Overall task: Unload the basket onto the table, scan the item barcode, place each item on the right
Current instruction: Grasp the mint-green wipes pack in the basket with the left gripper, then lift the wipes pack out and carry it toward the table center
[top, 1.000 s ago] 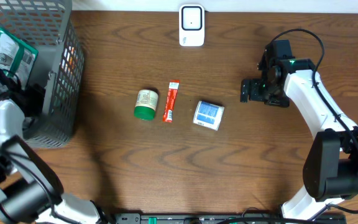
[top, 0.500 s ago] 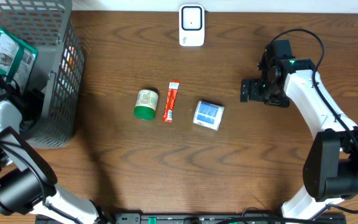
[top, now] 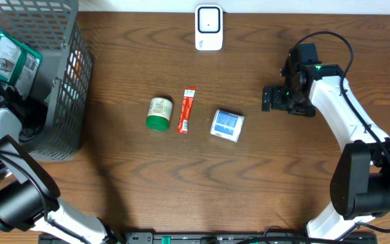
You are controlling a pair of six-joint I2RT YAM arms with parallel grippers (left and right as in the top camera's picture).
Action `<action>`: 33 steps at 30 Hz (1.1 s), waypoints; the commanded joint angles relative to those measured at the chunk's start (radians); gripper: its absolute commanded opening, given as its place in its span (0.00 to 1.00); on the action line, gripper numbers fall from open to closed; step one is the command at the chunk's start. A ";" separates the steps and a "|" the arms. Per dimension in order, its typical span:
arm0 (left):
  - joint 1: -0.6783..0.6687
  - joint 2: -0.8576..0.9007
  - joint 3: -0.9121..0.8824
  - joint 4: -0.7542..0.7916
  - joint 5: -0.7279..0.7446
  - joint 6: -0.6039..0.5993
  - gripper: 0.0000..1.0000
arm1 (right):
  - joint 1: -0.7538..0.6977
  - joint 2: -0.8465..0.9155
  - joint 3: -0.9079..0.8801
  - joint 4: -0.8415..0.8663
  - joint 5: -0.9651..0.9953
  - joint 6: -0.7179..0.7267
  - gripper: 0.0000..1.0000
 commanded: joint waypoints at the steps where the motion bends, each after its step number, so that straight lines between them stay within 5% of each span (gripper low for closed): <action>1: -0.005 -0.082 -0.018 0.007 0.005 0.005 0.07 | 0.002 -0.013 0.011 -0.001 0.006 -0.002 0.99; 22: -0.005 -0.621 -0.018 0.157 -0.065 -0.109 0.07 | 0.002 -0.013 0.011 -0.001 0.006 -0.002 0.99; 33: -0.047 -0.713 -0.018 0.019 0.298 -0.116 0.07 | 0.002 -0.013 0.011 -0.001 0.006 -0.002 0.99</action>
